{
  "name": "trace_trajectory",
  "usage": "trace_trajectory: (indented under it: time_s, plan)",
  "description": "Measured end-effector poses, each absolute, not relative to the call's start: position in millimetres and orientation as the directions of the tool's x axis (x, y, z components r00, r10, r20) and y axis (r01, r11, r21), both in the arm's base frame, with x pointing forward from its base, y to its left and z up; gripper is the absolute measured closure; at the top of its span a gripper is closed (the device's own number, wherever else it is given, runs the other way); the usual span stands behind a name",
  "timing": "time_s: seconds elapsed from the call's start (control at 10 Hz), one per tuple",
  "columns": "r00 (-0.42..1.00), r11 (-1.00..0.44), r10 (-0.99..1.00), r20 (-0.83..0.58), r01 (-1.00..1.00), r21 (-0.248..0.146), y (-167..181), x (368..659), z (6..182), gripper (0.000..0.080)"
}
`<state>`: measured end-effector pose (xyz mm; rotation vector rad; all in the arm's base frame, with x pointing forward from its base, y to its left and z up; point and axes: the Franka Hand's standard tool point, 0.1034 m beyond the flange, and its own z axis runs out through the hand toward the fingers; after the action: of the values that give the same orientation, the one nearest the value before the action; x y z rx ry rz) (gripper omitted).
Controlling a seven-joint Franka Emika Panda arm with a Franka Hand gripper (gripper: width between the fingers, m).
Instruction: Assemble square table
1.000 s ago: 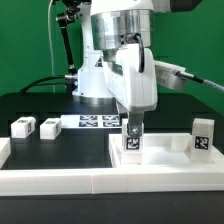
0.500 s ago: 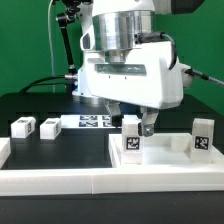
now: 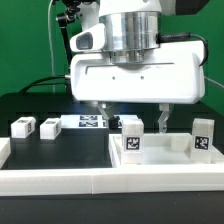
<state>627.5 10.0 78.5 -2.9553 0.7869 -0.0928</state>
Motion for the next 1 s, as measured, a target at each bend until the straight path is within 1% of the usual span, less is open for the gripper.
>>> trace_trajectory:
  time_s: [0.1, 0.5, 0.6, 0.7, 0.8, 0.9, 1.0]
  plan:
    - [0.906, -0.905, -0.420, 0.046, -0.415, -0.090, 10.4, 627.7, 78.7, 0.0150]
    - [0.980, -0.981, -0.189, 0.069, -0.185, -0.066, 12.9, 628.4, 79.2, 0.0150]
    - [0.988, -0.989, -0.136, 0.073, -0.132, -0.062, 12.2, 628.5, 79.3, 0.0240]
    - [0.986, -0.987, -0.152, 0.071, -0.148, -0.064, 12.6, 628.5, 79.2, 0.0240]
    - [0.986, -0.987, -0.152, 0.072, -0.148, -0.063, 11.4, 628.6, 79.4, 0.0450]
    - [0.985, -0.987, -0.155, 0.072, -0.150, -0.062, 9.6, 628.7, 79.5, 0.0502]
    - [0.985, -0.987, -0.155, 0.072, -0.151, -0.062, 9.4, 628.7, 79.5, 0.0502]
